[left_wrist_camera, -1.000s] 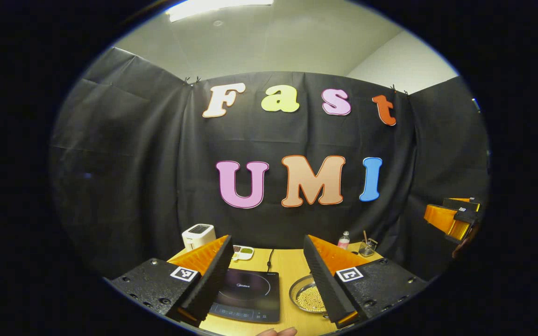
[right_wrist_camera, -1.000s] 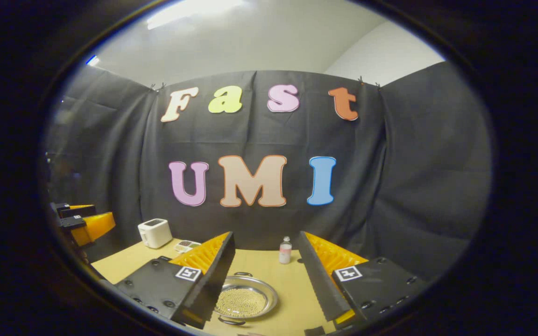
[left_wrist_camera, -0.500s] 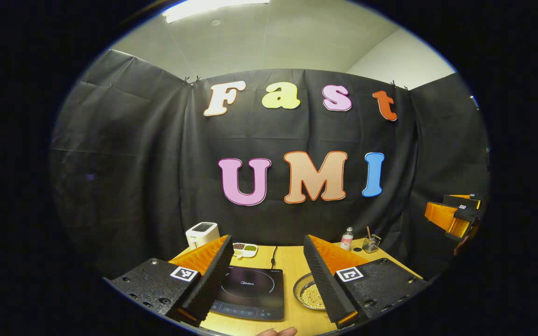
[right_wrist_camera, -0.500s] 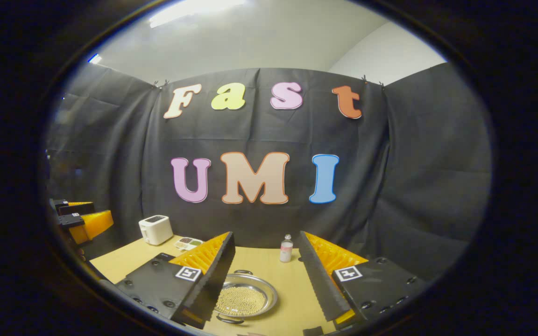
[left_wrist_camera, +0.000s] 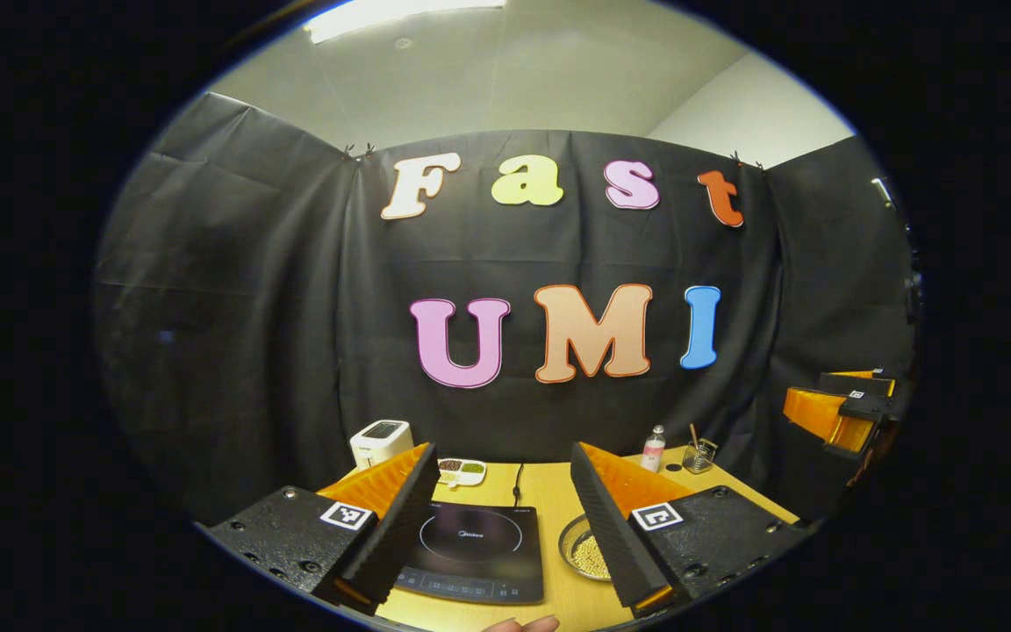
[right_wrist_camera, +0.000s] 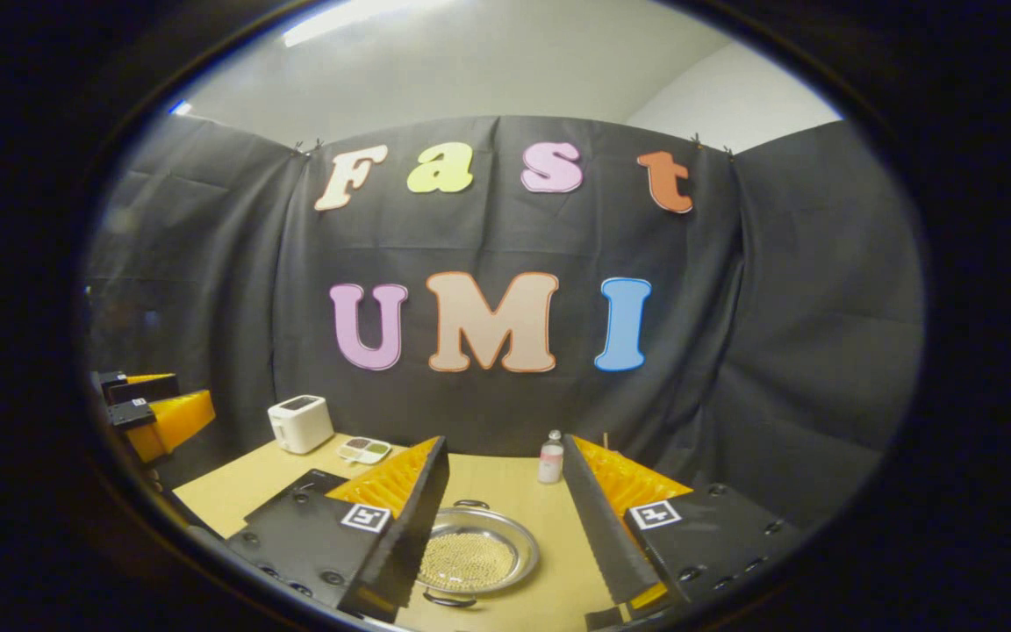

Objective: First push the handle of the pot to place it horizontally, then grasp the pot with both hands and set it on the induction cooktop.

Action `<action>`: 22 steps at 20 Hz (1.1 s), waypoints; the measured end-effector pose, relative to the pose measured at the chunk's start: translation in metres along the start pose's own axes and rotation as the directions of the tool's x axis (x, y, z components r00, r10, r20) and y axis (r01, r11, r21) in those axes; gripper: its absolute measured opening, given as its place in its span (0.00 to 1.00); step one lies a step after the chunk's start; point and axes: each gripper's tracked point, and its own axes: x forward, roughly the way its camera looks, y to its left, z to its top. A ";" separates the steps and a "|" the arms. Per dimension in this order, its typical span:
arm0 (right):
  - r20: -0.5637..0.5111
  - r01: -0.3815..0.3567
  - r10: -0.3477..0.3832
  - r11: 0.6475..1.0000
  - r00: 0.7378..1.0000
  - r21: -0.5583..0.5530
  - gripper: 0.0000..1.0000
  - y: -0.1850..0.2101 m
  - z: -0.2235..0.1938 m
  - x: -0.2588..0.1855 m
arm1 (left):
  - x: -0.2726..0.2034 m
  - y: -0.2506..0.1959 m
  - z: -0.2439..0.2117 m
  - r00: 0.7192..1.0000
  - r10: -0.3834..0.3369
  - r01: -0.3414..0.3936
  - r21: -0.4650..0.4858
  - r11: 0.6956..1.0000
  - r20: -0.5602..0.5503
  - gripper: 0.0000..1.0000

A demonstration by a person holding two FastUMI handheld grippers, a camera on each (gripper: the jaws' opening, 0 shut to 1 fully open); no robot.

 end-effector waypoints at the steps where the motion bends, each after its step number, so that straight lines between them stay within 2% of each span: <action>1: -0.011 -0.003 0.003 1.000 1.000 0.001 0.79 0.007 -0.005 0.003 | -0.001 0.003 -0.003 1.000 -0.005 0.005 -0.002 1.000 -0.004 0.92; 3: -0.023 0.015 -0.015 1.000 1.000 -0.011 0.67 0.016 -0.010 0.004 | -0.001 0.010 -0.005 1.000 -0.018 0.018 -0.002 1.000 -0.010 0.89; 4: -0.030 0.026 -0.027 0.999 0.999 -0.020 0.55 0.019 -0.015 0.007 | -0.002 0.013 -0.006 1.000 -0.025 0.025 0.000 1.000 -0.009 0.92; 5: -0.042 0.033 -0.034 0.999 0.999 -0.020 0.48 0.024 -0.020 0.008 | -0.002 0.017 -0.007 0.999 -0.031 0.031 0.002 1.000 -0.008 0.89; 6: -0.070 0.036 -0.037 0.999 0.997 -0.016 0.37 0.029 -0.030 0.011 | -0.002 0.020 -0.009 0.999 -0.035 0.035 0.004 0.999 -0.011 0.92; 9: -0.185 -0.004 0.004 1.000 0.983 -0.004 0.24 0.052 -0.064 0.012 | -0.003 0.032 -0.014 0.999 -0.044 0.044 -0.002 0.999 -0.019 0.89; 10: -0.207 -0.025 0.025 1.000 0.978 0.002 0.14 0.060 -0.068 0.011 | -0.003 0.036 -0.015 0.999 -0.042 0.042 -0.003 0.999 -0.022 0.88; 11: -0.232 -0.044 0.045 0.999 0.972 0.010 0.12 0.068 -0.076 0.012 | -0.004 0.042 -0.018 0.999 -0.037 0.037 -0.003 0.999 -0.026 0.88; 12: -0.266 -0.076 0.081 0.997 0.961 0.027 0.05 0.078 -0.087 0.011 | -0.004 0.045 -0.018 0.999 -0.034 0.034 -0.003 0.999 -0.023 0.88; 14: -0.329 -0.147 0.164 0.986 0.930 0.075 0.08 0.103 -0.111 0.012 | -0.004 0.051 -0.018 1.000 -0.023 0.023 -0.006 1.000 -0.016 0.89; 16: -0.394 -0.183 0.216 0.976 0.893 0.119 0.06 0.117 -0.133 0.014 | -0.003 0.056 -0.021 1.000 -0.006 0.005 -0.018 1.000 -0.023 0.89; 17: -0.419 -0.197 0.241 0.969 0.875 0.147 0.00 0.123 -0.142 0.015 | -0.001 0.058 -0.024 1.000 0.007 -0.007 -0.023 1.000 -0.028 0.88; 19: -0.460 -0.215 0.279 0.958 0.843 0.188 0.00 0.127 -0.158 0.019 | 0.003 0.060 -0.027 0.999 0.029 -0.031 -0.034 0.999 -0.039 0.88; 20: -0.481 -0.232 0.307 0.950 0.821 0.209 0.08 0.132 -0.169 0.018 | 0.005 0.062 -0.029 0.998 0.044 -0.046 -0.033 0.998 -0.048 0.88; 21: -0.508 -0.250 0.333 0.942 0.794 0.226 0.08 0.136 -0.181 0.019 | 0.008 0.063 -0.033 0.996 0.060 -0.062 -0.028 0.998 -0.060 0.88; 22: -0.525 -0.257 0.346 0.937 0.777 0.237 0.00 0.138 -0.191 0.022 | 0.010 0.063 -0.034 0.995 0.078 -0.080 -0.026 0.996 -0.066 0.92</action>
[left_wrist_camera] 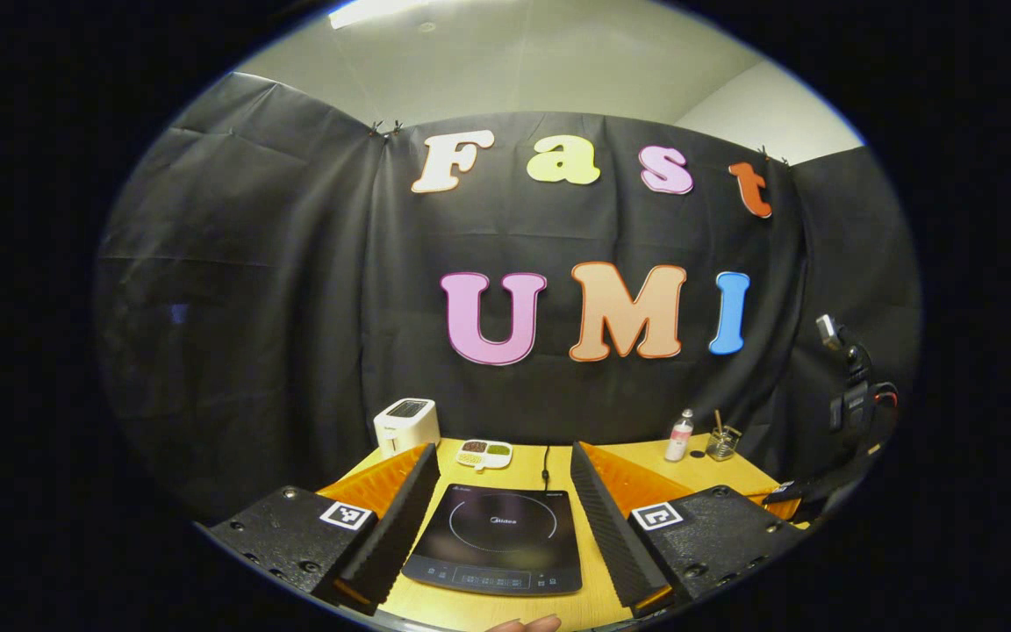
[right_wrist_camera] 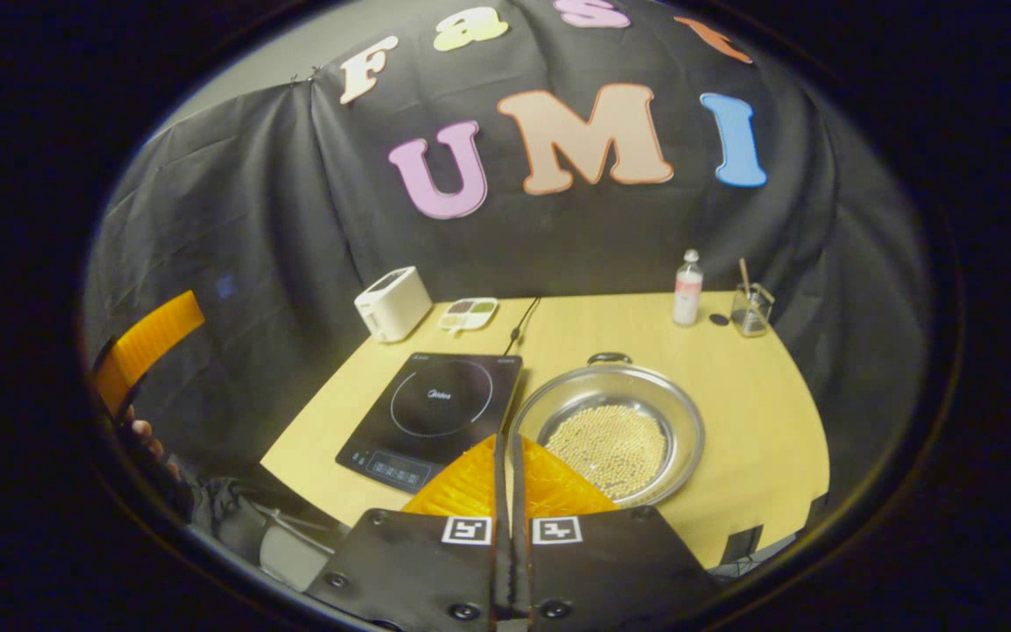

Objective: First push the handle of the pot to place it horizontally, then grasp the pot with both hands and set it on the induction cooktop.

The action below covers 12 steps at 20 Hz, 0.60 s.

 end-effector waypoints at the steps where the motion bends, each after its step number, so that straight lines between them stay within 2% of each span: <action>1: -0.027 -0.009 0.009 1.000 1.000 0.009 0.00 -0.004 -0.006 0.011 | 0.002 0.001 0.000 1.000 0.022 -0.022 0.003 1.000 -0.008 0.92; 2: -0.063 -0.024 0.025 0.999 0.998 0.025 0.02 -0.006 -0.017 0.022 | 0.005 0.002 0.000 0.999 0.046 -0.046 0.006 0.999 -0.016 0.92; 3: -0.097 -0.030 0.034 0.999 0.995 0.042 0.00 -0.010 -0.025 0.033 | 0.007 0.001 -0.001 0.997 0.067 -0.067 0.005 0.998 -0.024 0.89; 5: -0.157 -0.058 0.068 0.996 0.985 0.064 0.00 -0.013 -0.041 0.049 | 0.011 -0.004 -0.004 0.994 0.101 -0.101 0.010 0.995 -0.045 0.89; 7: -0.208 -0.100 0.109 0.994 0.972 0.053 0.00 -0.014 -0.056 0.059 | 0.013 -0.004 -0.010 0.987 0.145 -0.144 0.025 0.989 -0.073 0.92; 8: -0.225 -0.123 0.130 0.991 0.966 0.044 0.03 -0.015 -0.062 0.062 | 0.014 -0.006 -0.011 0.983 0.165 -0.164 0.022 0.986 -0.084 0.90; 9: -0.245 -0.143 0.149 0.989 0.958 0.041 0.03 -0.016 -0.068 0.067 | 0.012 -0.009 -0.013 0.978 0.183 -0.182 0.017 0.983 -0.098 0.89; 10: -0.264 -0.162 0.170 0.985 0.949 0.050 0.00 -0.017 -0.075 0.072 | 0.010 -0.011 -0.017 0.973 0.201 -0.201 0.015 0.979 -0.115 0.92; 12: -0.301 -0.191 0.205 0.979 0.931 0.074 0.03 -0.017 -0.090 0.082 | 0.003 -0.013 -0.023 0.959 0.244 -0.243 0.025 0.970 -0.141 0.89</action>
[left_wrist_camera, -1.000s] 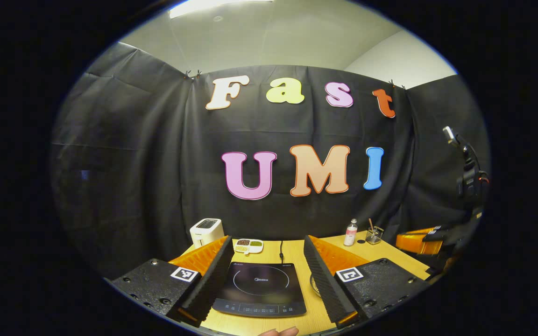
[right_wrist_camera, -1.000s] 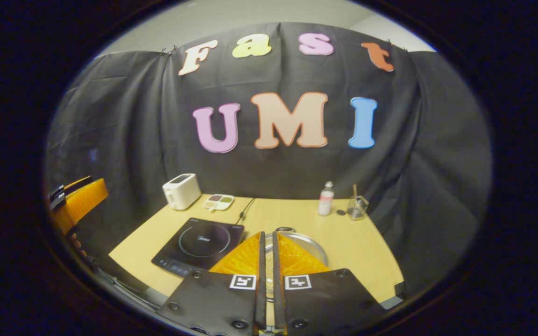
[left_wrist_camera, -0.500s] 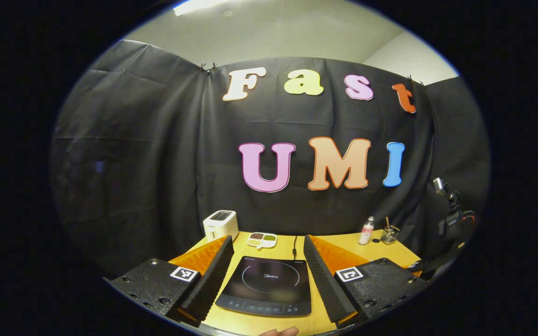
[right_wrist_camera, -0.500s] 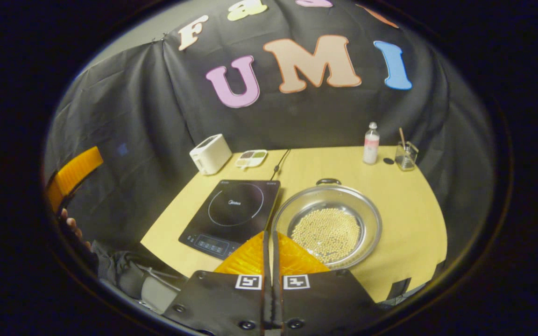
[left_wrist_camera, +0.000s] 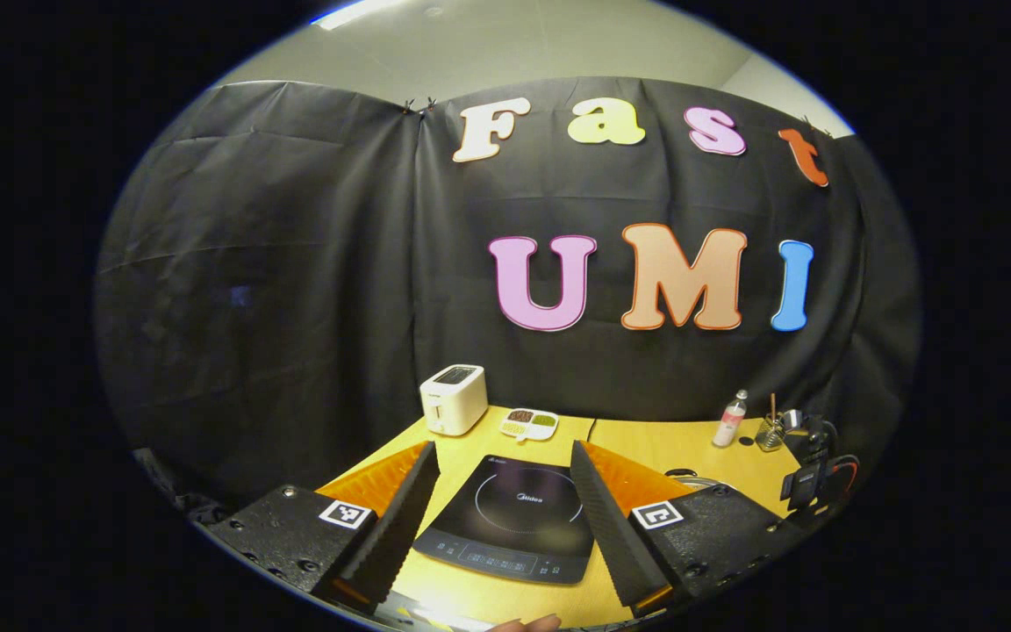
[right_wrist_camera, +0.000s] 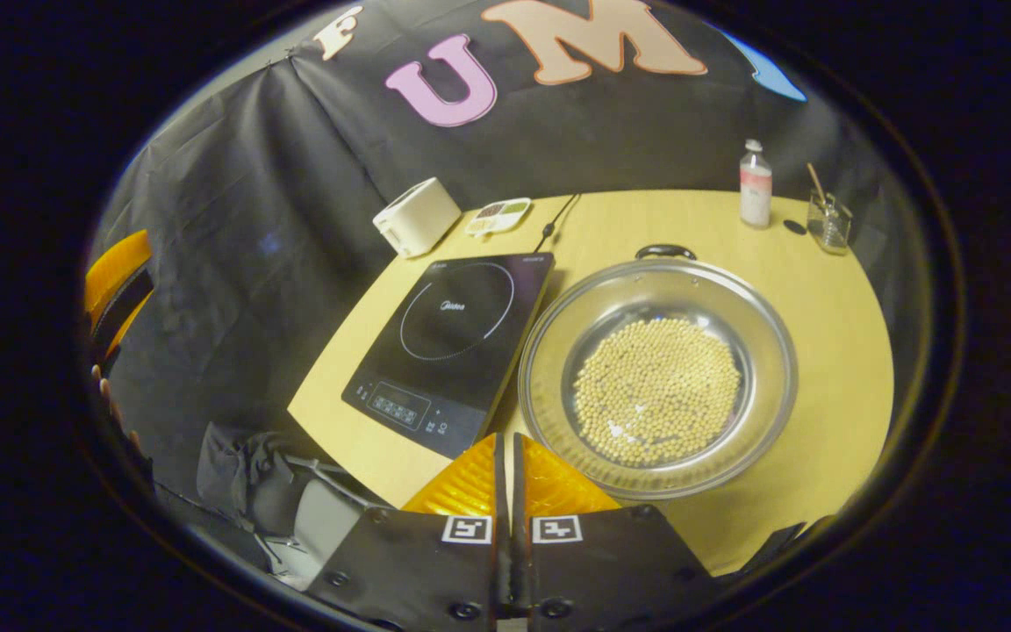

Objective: First push the handle of the pot to place it horizontally, then grasp the pot with both hands and set it on the induction cooktop.

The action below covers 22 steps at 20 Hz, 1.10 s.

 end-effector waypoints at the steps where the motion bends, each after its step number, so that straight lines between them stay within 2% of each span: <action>1: -0.018 -0.019 0.019 1.000 1.000 0.002 0.00 -0.001 -0.005 0.007 | -0.003 -0.001 -0.003 1.000 0.018 -0.018 0.005 1.000 -0.013 0.89; 5: -0.064 -0.045 0.043 0.999 0.997 -0.024 0.03 -0.007 -0.020 0.018 | -0.011 -0.006 -0.017 0.996 0.057 -0.058 -0.007 0.998 -0.070 0.89; 6: -0.073 -0.042 0.041 0.999 0.997 -0.022 0.03 -0.009 -0.023 0.021 | -0.010 -0.008 -0.020 0.995 0.058 -0.059 -0.008 0.998 -0.080 0.96; 8: -0.092 -0.048 0.047 0.999 0.995 -0.007 0.00 -0.010 -0.028 0.025 | -0.011 -0.005 -0.024 0.993 0.069 -0.069 0.008 0.998 -0.097 0.93; 10: -0.137 -0.044 0.037 0.998 0.990 -0.049 0.03 -0.014 -0.045 0.031 | -0.010 -0.003 -0.022 0.991 0.086 -0.085 0.014 0.996 -0.097 0.89; 12: -0.167 -0.038 0.026 0.997 0.986 -0.068 0.03 -0.021 -0.056 0.037 | -0.011 -0.004 -0.027 0.990 0.087 -0.088 -0.006 0.996 -0.114 0.93; 15: -0.191 -0.010 0.008 1.000 0.982 -0.013 0.03 -0.038 -0.065 0.040 | -0.014 -0.004 -0.029 0.988 0.095 -0.096 0.001 0.995 -0.118 0.93; 16: -0.187 -0.016 0.017 1.000 0.982 0.010 0.00 -0.038 -0.063 0.037 | -0.014 -0.005 -0.026 0.990 0.092 -0.092 0.002 0.996 -0.110 0.90; 21: -0.197 -0.024 0.026 1.000 0.980 0.011 0.02 -0.051 -0.062 0.033 | -0.009 -0.016 -0.028 0.990 0.080 -0.081 0.001 0.997 -0.115 0.93; 22: -0.204 -0.023 0.023 1.000 0.979 0.005 0.00 -0.053 -0.064 0.032 | -0.009 -0.019 -0.027 0.990 0.077 -0.078 0.000 0.997 -0.115 0.93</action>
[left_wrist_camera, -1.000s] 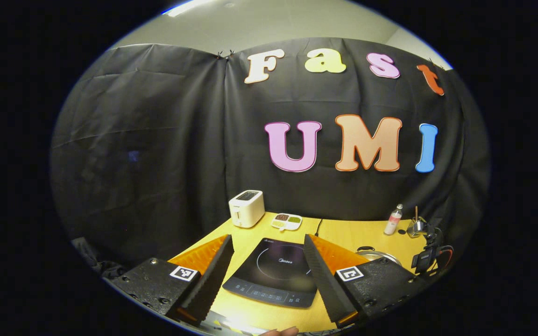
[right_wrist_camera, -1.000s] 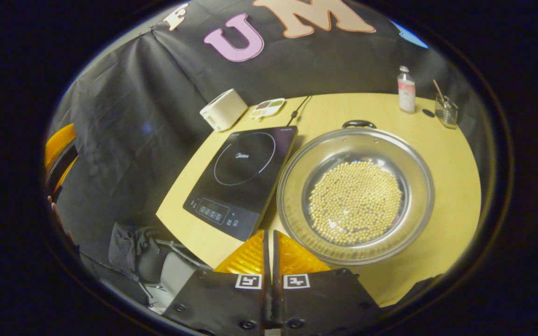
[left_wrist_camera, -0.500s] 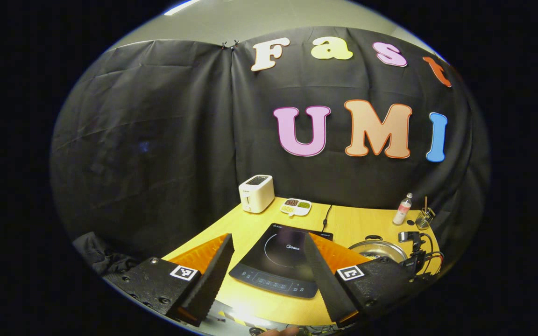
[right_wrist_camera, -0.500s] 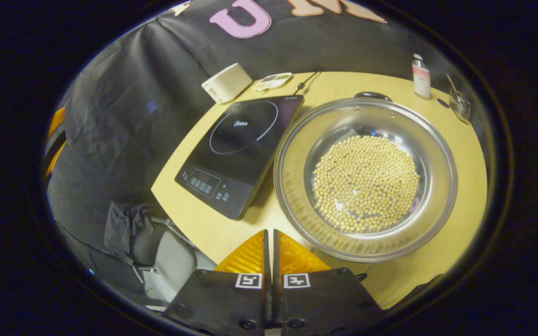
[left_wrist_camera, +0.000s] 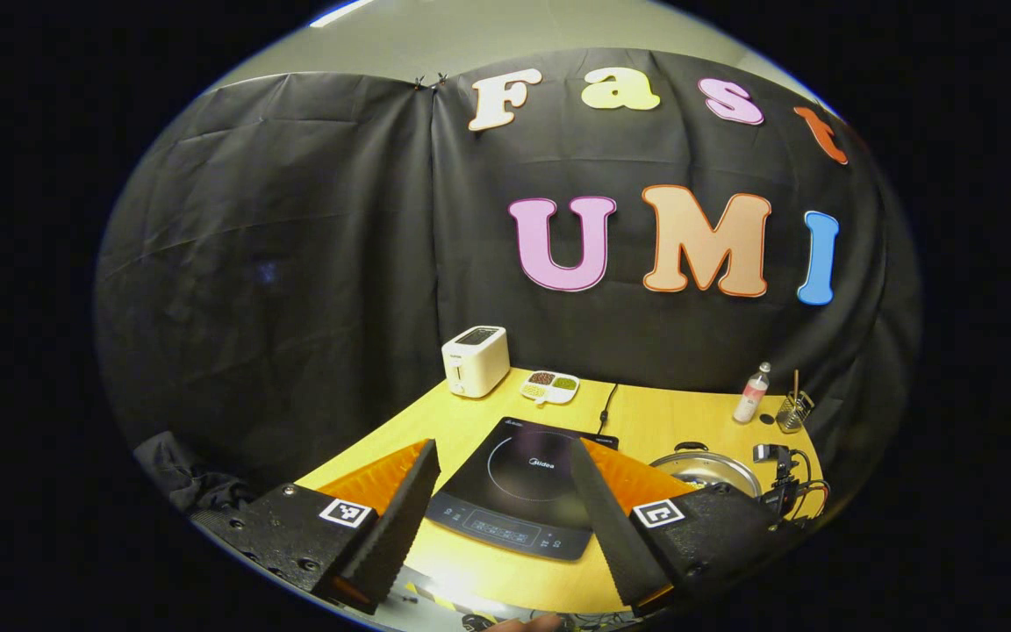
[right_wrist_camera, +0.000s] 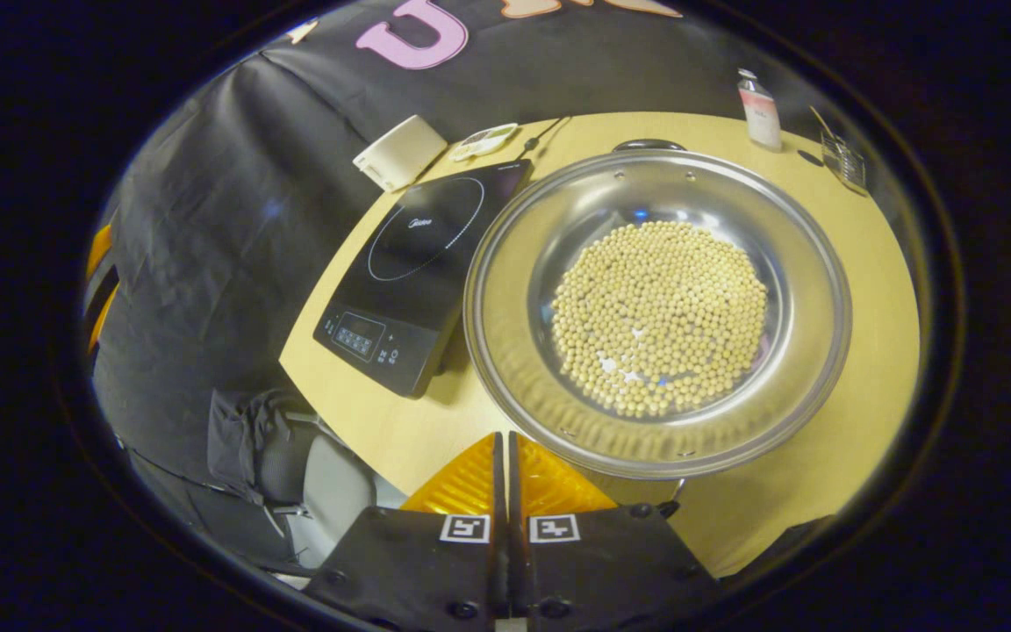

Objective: First push the handle of the pot to place it horizontally, then grasp the pot with both hands and set it on the induction cooktop.

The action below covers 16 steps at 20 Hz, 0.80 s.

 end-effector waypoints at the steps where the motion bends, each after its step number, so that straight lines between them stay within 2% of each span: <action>1: -0.006 0.004 -0.004 1.000 1.000 -0.006 0.02 -0.003 -0.002 -0.002 | 0.001 -0.002 -0.001 1.000 -0.004 0.004 0.004 1.000 -0.001 0.89; 4: -0.024 0.027 -0.028 1.000 0.999 -0.007 0.00 -0.019 -0.010 -0.009 | 0.004 -0.011 0.004 1.000 -0.015 0.015 0.019 1.000 0.009 0.90; 7: -0.026 0.084 -0.084 0.996 0.996 0.002 0.00 -0.051 -0.010 -0.017 | 0.005 -0.020 0.005 1.000 -0.029 0.029 0.026 0.999 0.012 0.90; 8: -0.024 0.101 -0.101 0.995 0.995 0.000 0.03 -0.060 -0.011 -0.020 | 0.006 -0.023 0.006 0.999 -0.033 0.033 0.025 0.999 0.013 0.89; 9: -0.022 0.116 -0.116 0.993 0.993 -0.001 0.02 -0.069 -0.011 -0.022 | 0.007 -0.026 0.005 0.999 -0.038 0.038 0.023 0.999 0.013 0.93; 10: -0.018 0.130 -0.130 0.992 0.991 0.005 0.02 -0.078 -0.011 -0.026 | 0.008 -0.029 0.005 0.999 -0.044 0.044 0.021 0.999 0.013 0.90; 12: -0.012 0.151 -0.151 0.988 0.988 0.030 0.02 -0.096 -0.008 -0.031 | 0.010 -0.035 0.005 0.999 -0.053 0.053 0.025 0.998 0.012 0.93; 13: -0.011 0.167 -0.166 0.985 0.986 0.040 0.02 -0.105 -0.006 -0.033 | 0.010 -0.038 0.006 0.998 -0.059 0.059 0.027 0.998 0.013 0.90; 14: -0.007 0.176 -0.176 0.983 0.984 0.051 0.00 -0.111 -0.006 -0.034 | 0.011 -0.041 0.007 0.998 -0.064 0.063 0.030 0.998 0.015 0.93; 16: 0.002 0.198 -0.199 0.978 0.980 0.071 0.03 -0.126 -0.002 -0.039 | 0.013 -0.045 0.008 0.997 -0.071 0.071 0.035 0.997 0.017 0.93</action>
